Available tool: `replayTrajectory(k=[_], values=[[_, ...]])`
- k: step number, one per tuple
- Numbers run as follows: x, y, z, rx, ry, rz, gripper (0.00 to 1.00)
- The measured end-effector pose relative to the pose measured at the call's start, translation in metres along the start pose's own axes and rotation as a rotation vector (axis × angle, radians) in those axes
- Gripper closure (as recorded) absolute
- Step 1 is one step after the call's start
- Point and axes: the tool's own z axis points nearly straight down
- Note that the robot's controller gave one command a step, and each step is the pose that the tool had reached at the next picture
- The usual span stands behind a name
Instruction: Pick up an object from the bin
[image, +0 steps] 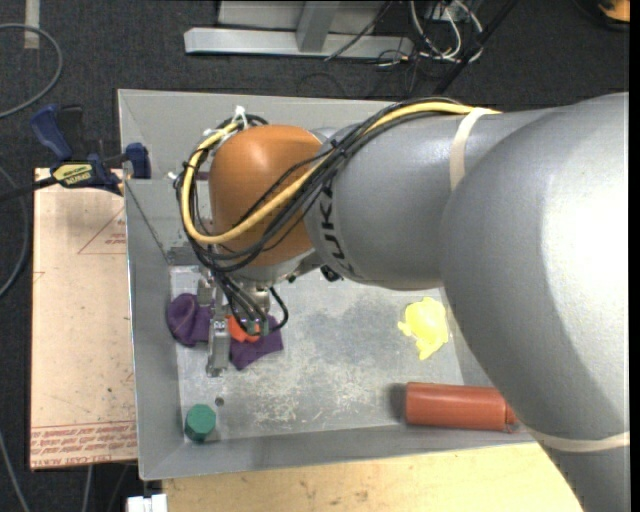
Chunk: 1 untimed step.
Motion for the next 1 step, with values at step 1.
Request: replayTrajectory(k=[1], values=[[-0.0012, -0.0011, -0.0046, -0.001, -0.005, 0.004, 0.0]])
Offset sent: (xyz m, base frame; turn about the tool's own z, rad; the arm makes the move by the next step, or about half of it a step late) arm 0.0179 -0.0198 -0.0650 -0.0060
